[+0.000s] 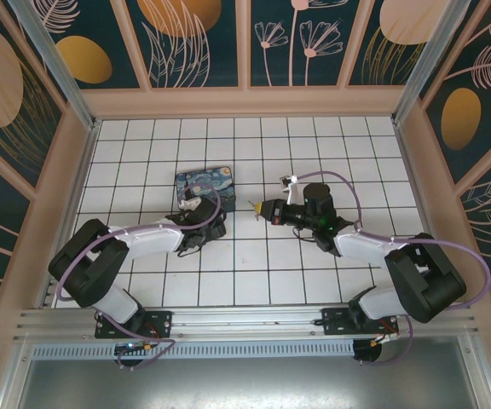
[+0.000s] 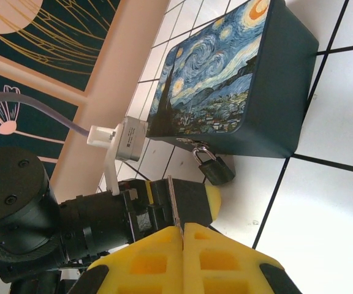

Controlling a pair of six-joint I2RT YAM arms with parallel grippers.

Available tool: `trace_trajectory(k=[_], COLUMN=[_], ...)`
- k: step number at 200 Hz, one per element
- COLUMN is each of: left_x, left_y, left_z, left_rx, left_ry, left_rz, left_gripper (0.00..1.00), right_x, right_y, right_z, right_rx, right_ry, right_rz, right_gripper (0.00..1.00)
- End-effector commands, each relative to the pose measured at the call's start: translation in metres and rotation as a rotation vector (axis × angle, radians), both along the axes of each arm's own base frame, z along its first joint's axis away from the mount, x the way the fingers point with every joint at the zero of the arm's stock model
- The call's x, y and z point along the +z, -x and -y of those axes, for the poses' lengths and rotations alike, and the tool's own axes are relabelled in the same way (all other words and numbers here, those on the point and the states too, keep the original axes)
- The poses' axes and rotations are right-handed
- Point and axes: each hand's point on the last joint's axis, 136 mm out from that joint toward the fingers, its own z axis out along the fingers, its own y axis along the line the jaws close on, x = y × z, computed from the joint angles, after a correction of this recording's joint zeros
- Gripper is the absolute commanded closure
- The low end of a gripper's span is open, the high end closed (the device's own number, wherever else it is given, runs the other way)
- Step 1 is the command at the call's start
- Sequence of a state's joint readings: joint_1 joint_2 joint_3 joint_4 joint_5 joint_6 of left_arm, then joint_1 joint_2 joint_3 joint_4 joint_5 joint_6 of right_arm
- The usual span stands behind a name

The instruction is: Unlock the padlock with the key

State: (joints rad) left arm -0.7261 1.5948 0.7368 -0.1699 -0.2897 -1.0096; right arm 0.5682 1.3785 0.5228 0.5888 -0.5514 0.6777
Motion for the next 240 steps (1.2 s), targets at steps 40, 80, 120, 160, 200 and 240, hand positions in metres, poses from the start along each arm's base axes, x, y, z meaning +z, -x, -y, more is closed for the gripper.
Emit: trace_trajectory(k=[40, 80, 120, 160, 200, 240], left_x=[0.016, 0.006, 0.002, -0.002, -0.007, 0.000], left_y=[-0.043, -0.052, -0.050, -0.046, -0.042, -0.041], left_z=[0.032, 0.042, 0.027, 0.016, 0.013, 0.028], left_rx=[0.046, 0.042, 0.087, 0.111, 0.115, 0.042], left_ry=[0.085, 0.068, -0.024, -0.082, -0.095, -0.049], left_rz=[0.130, 0.107, 0.087, 0.066, 0.050, 0.025], left_gripper=[0.25, 0.31, 0.38, 0.46, 0.61, 0.68], right_x=[0.010, 0.009, 0.011, 0.009, 0.008, 0.003], right_y=[-0.001, 0.000, 0.003, 0.003, 0.004, 0.008], right_z=[-0.002, -0.003, -0.001, 0.001, 0.002, 0.002], right_rx=[0.027, 0.035, 0.039, 0.036, 0.035, 0.044], right_ry=[-0.016, -0.027, -0.028, -0.033, -0.033, -0.018], right_rz=[0.058, 0.056, 0.062, 0.057, 0.051, 0.037], right_gripper=[1.00, 1.00, 1.00, 1.00, 1.00, 1.00])
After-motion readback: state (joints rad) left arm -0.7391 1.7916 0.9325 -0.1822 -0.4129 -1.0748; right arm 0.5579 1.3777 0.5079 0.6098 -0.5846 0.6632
